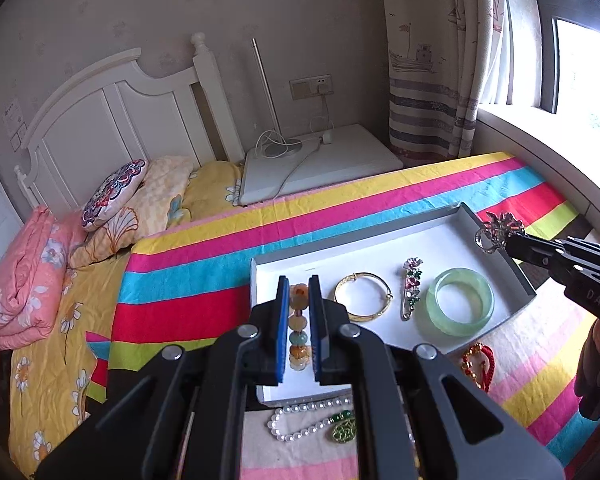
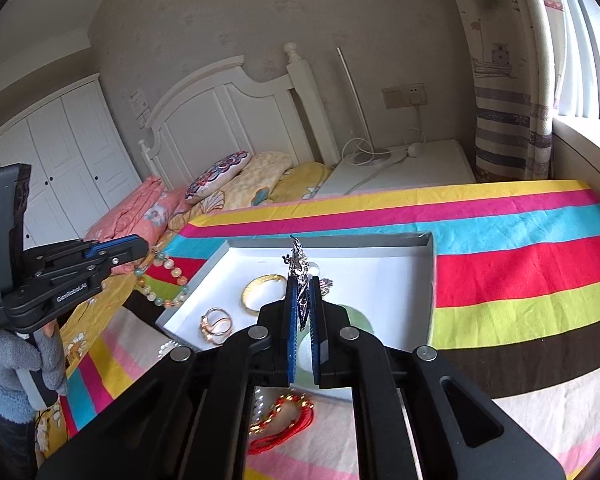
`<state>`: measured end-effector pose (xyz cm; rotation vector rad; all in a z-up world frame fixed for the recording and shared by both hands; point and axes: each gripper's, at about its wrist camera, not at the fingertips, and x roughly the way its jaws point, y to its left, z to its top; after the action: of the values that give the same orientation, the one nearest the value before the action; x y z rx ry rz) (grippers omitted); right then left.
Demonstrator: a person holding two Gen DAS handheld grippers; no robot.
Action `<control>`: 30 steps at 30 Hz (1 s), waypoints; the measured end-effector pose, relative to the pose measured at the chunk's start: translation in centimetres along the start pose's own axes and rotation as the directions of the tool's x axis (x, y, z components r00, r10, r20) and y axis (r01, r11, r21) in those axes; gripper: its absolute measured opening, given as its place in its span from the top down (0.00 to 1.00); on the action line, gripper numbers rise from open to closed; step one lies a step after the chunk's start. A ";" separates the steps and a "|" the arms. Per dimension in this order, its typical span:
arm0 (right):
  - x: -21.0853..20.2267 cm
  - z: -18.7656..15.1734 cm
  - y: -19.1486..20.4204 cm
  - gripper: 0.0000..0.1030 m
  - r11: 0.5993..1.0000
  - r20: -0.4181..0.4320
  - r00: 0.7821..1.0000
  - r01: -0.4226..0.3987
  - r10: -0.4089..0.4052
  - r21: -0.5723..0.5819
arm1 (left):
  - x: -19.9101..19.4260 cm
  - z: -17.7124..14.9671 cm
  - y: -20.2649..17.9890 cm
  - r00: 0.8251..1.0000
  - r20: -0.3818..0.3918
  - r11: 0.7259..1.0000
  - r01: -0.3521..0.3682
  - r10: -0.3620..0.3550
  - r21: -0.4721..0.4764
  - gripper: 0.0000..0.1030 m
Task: Organize jewelry
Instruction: 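Carry both bracelets over the white box and open both grippers to drop them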
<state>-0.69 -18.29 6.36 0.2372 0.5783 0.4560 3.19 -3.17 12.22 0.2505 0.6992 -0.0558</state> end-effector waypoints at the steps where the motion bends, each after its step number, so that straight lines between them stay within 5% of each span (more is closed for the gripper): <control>1: 0.6 0.2 -0.5 0.94 1.000 -0.008 1.000 0.009 -0.008 0.014 | 0.4 0.2 -0.1 1.000 -0.002 1.000 -0.007 0.007 -0.001 0.92; 14: 6.7 1.6 -3.4 0.94 0.991 -0.087 0.987 0.135 -0.135 -0.004 | 6.1 0.5 -0.5 0.993 -0.015 0.993 -0.121 0.121 -0.010 0.91; 26: 8.0 1.4 -5.0 0.91 0.988 -0.116 0.982 0.154 -0.149 0.028 | 8.4 -0.1 -1.0 0.984 -0.017 0.984 -0.178 0.178 0.007 0.89; 28: 7.9 1.3 -5.0 0.88 0.987 -0.115 0.982 0.155 -0.151 0.034 | 8.2 -0.2 -1.2 0.982 -0.011 0.982 -0.191 0.191 0.009 0.83; 30: 7.8 1.3 -5.0 0.85 0.987 -0.111 0.982 0.155 -0.150 0.042 | 7.7 -0.3 -1.2 0.981 0.005 0.981 -0.192 0.192 0.000 0.54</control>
<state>7.55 -19.10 2.06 0.2155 0.7092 0.3073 8.74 -4.03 6.78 0.3173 0.6671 0.1274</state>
